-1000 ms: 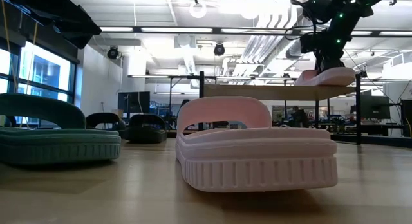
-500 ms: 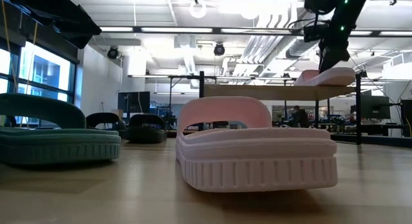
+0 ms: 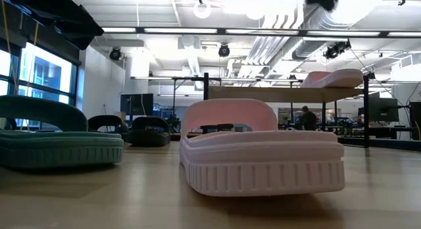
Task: Pick and place slides into the shelf
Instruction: Put the pink slipper on the shelf
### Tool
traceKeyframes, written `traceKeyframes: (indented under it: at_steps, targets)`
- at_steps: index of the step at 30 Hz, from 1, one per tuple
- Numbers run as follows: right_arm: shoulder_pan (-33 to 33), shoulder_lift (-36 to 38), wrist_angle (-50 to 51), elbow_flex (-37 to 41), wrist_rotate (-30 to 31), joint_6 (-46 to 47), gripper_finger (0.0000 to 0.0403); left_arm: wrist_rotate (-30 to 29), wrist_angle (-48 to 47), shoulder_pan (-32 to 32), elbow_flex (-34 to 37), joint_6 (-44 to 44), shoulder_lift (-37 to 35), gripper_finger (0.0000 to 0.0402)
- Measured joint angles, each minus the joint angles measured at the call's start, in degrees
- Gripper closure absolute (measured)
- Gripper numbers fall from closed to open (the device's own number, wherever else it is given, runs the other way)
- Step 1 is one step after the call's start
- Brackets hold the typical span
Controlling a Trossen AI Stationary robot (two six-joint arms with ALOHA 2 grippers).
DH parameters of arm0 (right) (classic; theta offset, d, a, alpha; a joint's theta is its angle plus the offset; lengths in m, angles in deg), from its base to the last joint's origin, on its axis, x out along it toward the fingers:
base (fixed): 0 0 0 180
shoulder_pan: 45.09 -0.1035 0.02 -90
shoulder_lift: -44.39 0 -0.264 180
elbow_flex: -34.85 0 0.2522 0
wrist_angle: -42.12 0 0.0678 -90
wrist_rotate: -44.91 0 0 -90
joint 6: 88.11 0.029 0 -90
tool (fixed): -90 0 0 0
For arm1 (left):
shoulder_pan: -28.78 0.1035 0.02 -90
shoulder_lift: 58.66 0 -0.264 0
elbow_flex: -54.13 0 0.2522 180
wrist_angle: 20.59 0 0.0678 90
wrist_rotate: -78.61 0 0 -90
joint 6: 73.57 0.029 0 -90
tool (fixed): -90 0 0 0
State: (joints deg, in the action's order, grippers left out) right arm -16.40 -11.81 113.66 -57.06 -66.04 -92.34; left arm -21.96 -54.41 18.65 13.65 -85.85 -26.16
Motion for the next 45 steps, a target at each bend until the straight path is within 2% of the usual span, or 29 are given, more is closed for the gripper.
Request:
traceKeyframes:
  at_steps: [3, 8, 10, 15, 19, 22, 25, 28, 33, 35, 39, 42, 45]
  targets:
    - [-7.9, 0.02, -7.4, -2.53, -4.64, 6.75, 0.0267, 0.0, -0.01, 0.0, 0.0, -0.01, 0.01, 0.0275]
    - [-23.57, -0.85, -23.45, -2.69, -5.2, 12.44, 0.0267, 0.0, 0.01, 0.0, 0.0, -0.01, 0.01, 0.0275]
    - [-29.87, -1.97, -27.04, -2.69, -1.82, 13.12, 0.0267, 0.0, -0.01, -0.02, 0.0, 0.0, 0.0, 0.0275]
    - [-43.07, -6.76, -32.3, -2.67, 11.93, 10.3, 0.0267, 0.02, -0.01, 0.0, 0.0, 0.01, 0.0, 0.0275]
    - [-49.65, -11.64, -35.21, -2.67, 16.45, 8.22, 0.0268, 0.02, -0.01, -0.02, 0.0, 0.01, 0.01, 0.0275]
    - [-53.06, -15.05, -35.81, -2.67, 20.0, 8.26, 0.0268, 0.02, 0.01, -0.02, 0.0, -0.01, 0.01, 0.0275]
    - [-55.85, -18.77, -34.34, -3.37, 27.33, 8.22, 0.0268, 0.01, 0.0, 0.0, 0.0, -0.01, 0.01, 0.0275]
    - [-58.37, -22.74, -30.02, -5.95, 36.89, 6.85, 0.0268, 0.02, 0.0, -0.01, 0.0, 0.0, 0.01, 0.0275]
    - [-62.36, -32.82, -16.24, -12.68, 56.85, 4.16, 0.0268, 0.0, 0.01, 0.0, 0.0, -0.01, 0.01, 0.0275]
    - [-63.21, -37.57, -11.26, -15.31, 62.05, 3.78, 0.0268, 0.02, 0.0, -0.01, 0.0, 0.0, 0.01, 0.0275]
    - [-63.46, -46.22, -5.38, -19.38, 63.86, 7.46, 0.0268, 0.0, -0.01, -0.02, 0.0, 0.01, 0.01, 0.0275]
    - [-63.15, -51.16, -4.14, -21.73, 61.2, 12.61, 0.0268, 0.0, 0.0, 0.0, 0.0, 0.0, 0.0, 0.0275]
    - [-62.82, -55.39, -2.8, -23.71, 58.47, 13.29, 0.0268, 0.01, -0.01, -0.01, 0.0, 0.0, 0.01, 0.0275]
